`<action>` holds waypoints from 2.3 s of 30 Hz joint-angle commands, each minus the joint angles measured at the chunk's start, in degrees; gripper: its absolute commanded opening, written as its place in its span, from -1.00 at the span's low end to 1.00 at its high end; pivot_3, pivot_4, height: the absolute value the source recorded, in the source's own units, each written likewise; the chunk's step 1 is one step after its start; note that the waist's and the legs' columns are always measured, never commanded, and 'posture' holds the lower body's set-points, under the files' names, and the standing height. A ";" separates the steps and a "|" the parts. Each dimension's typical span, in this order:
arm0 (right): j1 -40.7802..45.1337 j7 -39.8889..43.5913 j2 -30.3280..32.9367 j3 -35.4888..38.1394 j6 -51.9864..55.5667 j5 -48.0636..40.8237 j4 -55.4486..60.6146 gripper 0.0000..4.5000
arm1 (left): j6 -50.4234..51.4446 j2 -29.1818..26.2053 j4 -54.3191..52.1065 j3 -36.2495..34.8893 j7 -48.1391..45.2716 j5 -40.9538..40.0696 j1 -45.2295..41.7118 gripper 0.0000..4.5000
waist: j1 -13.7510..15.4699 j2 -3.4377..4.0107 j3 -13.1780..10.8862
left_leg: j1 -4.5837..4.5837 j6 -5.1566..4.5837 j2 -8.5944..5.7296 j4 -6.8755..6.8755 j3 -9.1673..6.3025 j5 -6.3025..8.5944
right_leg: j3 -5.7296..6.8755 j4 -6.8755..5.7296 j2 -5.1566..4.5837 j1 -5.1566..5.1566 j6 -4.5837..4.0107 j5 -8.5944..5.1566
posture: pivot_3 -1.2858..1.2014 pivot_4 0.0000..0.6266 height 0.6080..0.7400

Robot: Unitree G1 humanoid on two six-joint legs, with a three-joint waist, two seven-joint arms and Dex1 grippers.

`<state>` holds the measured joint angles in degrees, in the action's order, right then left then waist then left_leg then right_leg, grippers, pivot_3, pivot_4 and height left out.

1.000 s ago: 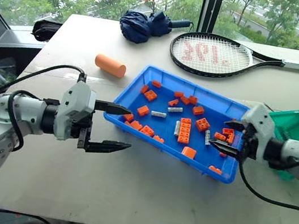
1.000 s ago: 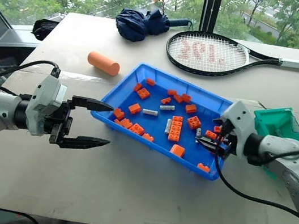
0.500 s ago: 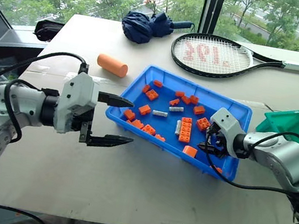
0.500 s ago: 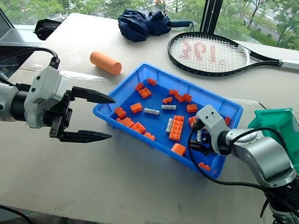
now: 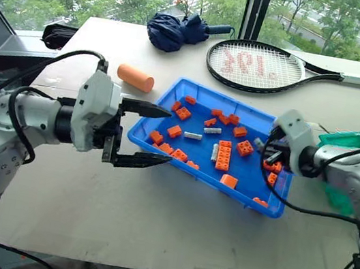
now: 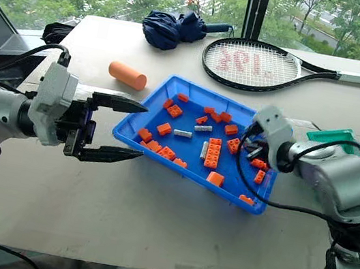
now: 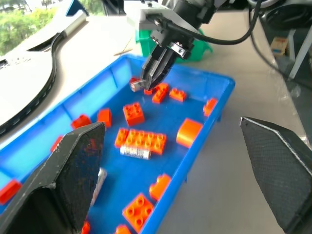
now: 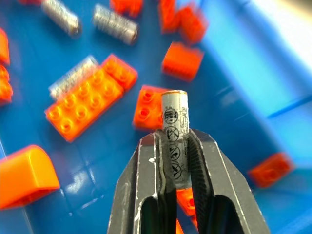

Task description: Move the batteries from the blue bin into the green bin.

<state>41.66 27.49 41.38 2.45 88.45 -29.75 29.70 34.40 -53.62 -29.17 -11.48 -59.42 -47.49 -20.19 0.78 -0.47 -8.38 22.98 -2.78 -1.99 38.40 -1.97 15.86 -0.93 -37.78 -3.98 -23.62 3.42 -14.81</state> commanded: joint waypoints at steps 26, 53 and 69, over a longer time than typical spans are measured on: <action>-20.79 3.47 19.04 18.03 -17.54 5.28 -11.79 0.47 | 0.70 11.71 1.31 13.16 2.90 6.06 -11.43 1.00 | -1.40 -0.08 -0.09 | -0.10 0.06 0.04 0.03 0.12 -0.06 | -0.15 -0.11 0.33 0.07 0.02 -0.01 | 0.03 -0.52 1.00; 2.35 3.88 -19.99 -22.89 -18.90 1.39 -16.94 0.47 | -3.31 -6.43 4.70 -7.39 -5.53 12.45 13.90 1.00 | -1.50 -0.11 -0.30 | -0.03 0.20 0.01 -0.06 -0.13 -0.13 | 0.03 -0.09 -0.04 -0.07 0.00 0.00 | 0.03 -0.52 1.00; 2.18 2.53 -20.93 -24.46 -18.50 6.71 -20.58 0.47 | -1.06 -6.39 3.73 -6.25 -4.20 11.52 11.27 1.00 | -1.74 -0.10 -0.30 | -0.05 0.24 0.02 -0.09 -0.13 -0.15 | 0.02 -0.14 -0.01 -0.10 0.00 0.00 | 0.03 -0.52 1.00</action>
<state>43.51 30.46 20.47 -21.81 69.74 -23.80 8.94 33.45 -59.39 -24.34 -17.30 -63.55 -35.24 -8.34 -0.96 -0.58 -8.68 22.93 -2.54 -1.97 38.31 -2.09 15.71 -0.92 -37.92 -3.99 -23.73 3.41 -14.81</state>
